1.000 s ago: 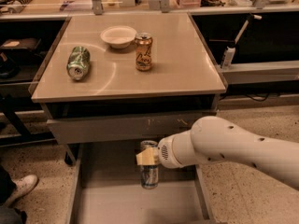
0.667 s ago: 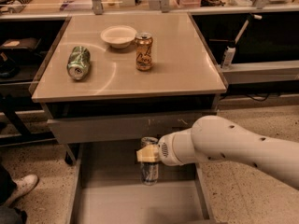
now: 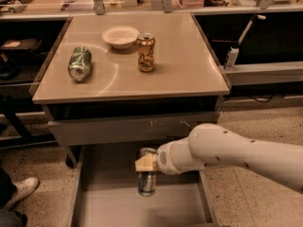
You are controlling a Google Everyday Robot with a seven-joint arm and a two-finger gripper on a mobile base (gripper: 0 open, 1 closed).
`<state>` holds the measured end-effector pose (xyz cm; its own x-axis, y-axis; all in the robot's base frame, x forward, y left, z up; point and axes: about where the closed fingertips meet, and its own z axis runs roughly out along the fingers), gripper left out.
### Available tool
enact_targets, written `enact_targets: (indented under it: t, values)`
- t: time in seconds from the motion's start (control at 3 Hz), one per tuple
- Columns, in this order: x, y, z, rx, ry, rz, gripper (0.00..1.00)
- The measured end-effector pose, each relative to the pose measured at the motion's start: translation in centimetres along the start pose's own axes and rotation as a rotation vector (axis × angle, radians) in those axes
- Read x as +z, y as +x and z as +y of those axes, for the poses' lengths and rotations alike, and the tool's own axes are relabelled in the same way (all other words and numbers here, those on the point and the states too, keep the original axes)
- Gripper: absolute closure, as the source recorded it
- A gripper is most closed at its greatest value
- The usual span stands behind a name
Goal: Place redbull can into middle drawer
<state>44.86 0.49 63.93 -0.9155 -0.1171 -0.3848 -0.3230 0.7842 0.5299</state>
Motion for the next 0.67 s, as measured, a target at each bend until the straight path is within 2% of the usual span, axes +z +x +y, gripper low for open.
enact_targets:
  t: [0.33,0.67]
  values:
    - [3.9,2.2,-1.2,0.086,-0.020,0.023,1.00]
    - [7.6,3.0,-2.3,0.149,-0.035,0.022,1.00]
